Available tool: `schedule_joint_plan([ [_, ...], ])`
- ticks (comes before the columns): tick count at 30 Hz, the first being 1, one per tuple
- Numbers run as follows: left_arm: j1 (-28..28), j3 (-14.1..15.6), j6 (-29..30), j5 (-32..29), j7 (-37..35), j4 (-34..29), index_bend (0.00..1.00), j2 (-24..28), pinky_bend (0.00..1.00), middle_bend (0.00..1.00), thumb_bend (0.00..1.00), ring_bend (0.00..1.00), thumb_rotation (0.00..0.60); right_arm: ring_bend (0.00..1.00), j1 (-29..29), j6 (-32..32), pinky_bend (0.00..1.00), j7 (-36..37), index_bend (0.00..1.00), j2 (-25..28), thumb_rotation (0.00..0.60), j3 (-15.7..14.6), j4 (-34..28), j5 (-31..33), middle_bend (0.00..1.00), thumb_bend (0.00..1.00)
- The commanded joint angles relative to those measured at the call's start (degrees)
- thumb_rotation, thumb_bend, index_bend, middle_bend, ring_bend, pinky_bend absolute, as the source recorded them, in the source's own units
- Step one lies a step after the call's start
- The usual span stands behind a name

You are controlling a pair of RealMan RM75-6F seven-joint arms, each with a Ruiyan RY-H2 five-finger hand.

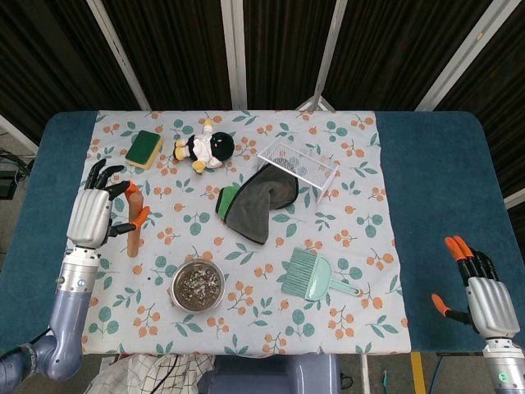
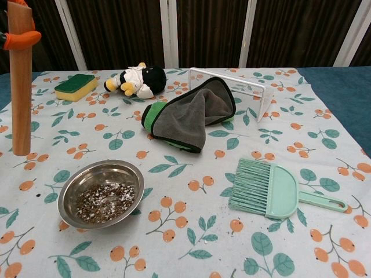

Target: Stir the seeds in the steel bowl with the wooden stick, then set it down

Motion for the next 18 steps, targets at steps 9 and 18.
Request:
schedule_joint_plan([
  [9, 1.36, -1.18, 4.06, 3.67, -6.27, -1.83, 0.63, -0.85, 0.00, 0.71, 0.79, 0.18, 0.600, 0.00, -0.04, -0.08, 0.00, -0.19, 0.00, -0.13, 0.600, 0.03, 0.02, -0.10, 0.00, 0.32],
  [18, 1.37, 0.45, 5.50, 8.56, -11.89, -1.89, 0.63, -4.61, 0.00, 0.71, 0.79, 0.18, 0.600, 0.00, 0.11, -0.35, 0.00, -0.22, 0.00, 0.06, 0.600, 0.25, -0.21, 0.09, 0.00, 0.32],
])
